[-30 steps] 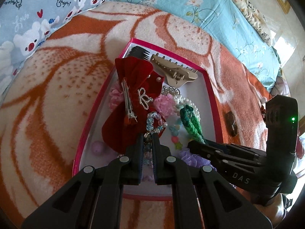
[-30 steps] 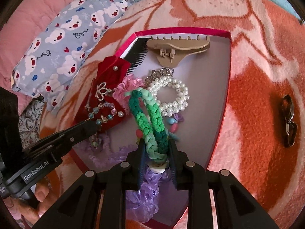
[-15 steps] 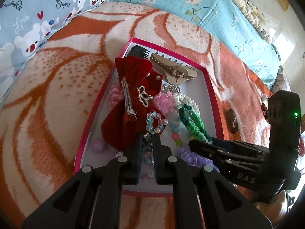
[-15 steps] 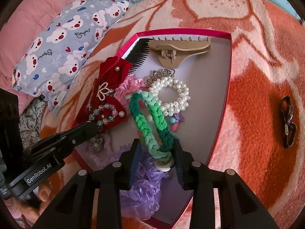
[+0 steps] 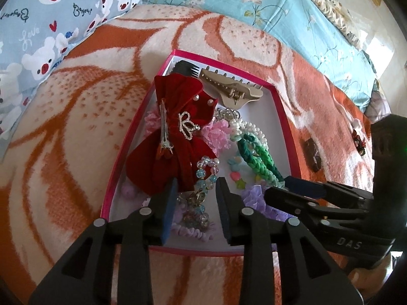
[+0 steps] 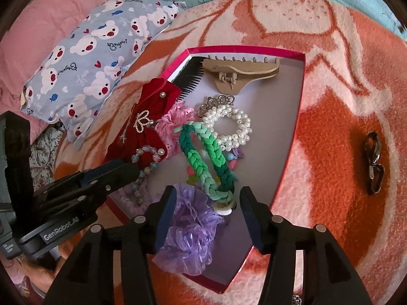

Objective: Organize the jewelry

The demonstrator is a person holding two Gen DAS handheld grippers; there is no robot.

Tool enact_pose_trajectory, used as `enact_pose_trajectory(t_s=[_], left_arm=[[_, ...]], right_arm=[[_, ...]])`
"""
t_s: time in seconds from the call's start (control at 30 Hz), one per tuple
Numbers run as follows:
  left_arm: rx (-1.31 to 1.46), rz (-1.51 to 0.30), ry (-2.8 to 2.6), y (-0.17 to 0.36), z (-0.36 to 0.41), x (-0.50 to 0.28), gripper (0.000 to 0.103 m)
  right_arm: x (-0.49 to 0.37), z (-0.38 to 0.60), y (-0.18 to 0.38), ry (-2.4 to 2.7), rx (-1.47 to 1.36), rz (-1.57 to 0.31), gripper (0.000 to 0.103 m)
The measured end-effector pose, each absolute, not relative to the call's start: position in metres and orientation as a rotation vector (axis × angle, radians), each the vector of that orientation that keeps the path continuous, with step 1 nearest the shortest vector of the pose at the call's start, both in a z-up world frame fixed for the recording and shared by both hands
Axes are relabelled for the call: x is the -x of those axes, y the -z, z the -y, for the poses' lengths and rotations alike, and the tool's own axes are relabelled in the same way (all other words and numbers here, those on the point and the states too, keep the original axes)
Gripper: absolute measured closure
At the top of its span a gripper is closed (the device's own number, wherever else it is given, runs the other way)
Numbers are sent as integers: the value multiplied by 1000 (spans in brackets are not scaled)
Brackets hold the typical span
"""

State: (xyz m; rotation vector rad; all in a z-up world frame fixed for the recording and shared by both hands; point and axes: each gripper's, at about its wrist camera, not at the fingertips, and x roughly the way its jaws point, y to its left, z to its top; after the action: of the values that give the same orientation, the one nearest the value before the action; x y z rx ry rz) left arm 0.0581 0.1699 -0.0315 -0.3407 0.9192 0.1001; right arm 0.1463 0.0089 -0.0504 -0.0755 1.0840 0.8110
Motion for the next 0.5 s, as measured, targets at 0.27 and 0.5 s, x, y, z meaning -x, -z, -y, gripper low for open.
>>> enact_pose_trajectory(t_s=[0.27,0.5], left_arm=[[338,-919,-104,27,-170,-52,74],[309,-910,-118,16,-162,-40,63]], right_arm=[[-141,5,39,-807,56,-1054,50],[-133,20,23,-801,48,-1007,45]])
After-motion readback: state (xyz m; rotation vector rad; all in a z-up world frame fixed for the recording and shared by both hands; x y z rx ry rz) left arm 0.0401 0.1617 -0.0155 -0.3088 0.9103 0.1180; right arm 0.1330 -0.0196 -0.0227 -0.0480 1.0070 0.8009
